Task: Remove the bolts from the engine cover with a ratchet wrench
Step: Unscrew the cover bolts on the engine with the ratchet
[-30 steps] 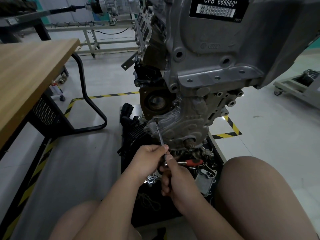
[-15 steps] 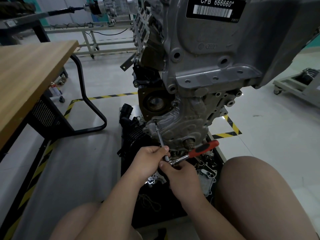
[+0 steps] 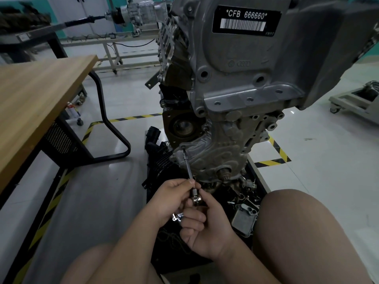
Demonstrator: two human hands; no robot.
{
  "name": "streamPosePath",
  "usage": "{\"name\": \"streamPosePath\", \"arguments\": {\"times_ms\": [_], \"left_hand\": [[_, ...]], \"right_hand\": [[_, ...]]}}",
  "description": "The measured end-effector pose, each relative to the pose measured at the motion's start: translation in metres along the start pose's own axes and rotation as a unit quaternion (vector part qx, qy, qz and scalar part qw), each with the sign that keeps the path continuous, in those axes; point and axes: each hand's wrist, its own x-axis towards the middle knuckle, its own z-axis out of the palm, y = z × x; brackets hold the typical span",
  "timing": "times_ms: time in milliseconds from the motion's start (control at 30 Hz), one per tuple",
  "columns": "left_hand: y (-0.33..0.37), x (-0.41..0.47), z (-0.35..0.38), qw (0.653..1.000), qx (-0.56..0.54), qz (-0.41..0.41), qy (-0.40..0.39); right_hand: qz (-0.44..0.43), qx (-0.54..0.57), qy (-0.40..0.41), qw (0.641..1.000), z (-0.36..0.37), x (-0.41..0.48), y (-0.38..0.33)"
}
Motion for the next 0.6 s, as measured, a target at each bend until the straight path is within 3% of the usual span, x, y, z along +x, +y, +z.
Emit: {"name": "streamPosePath", "arguments": {"times_ms": [233,400,500,600], "left_hand": [[-0.001,-0.003,0.005,0.999,-0.015,0.016,0.048],[-0.001,-0.005,0.01,0.994,0.008,0.019,0.103],[0.003,-0.006,0.01,0.99,0.072,0.029,0.114],[0.012,-0.004,0.009,0.98,0.153,0.026,0.125]], "right_hand": [[-0.018,-0.045,0.016,0.999,0.0,0.002,0.001],[-0.075,-0.176,0.08,0.978,0.0,0.004,0.003],[-0.166,-0.328,0.151,0.918,-0.005,0.007,0.005],[-0.275,-0.492,0.217,0.797,-0.01,0.007,0.005]]}}
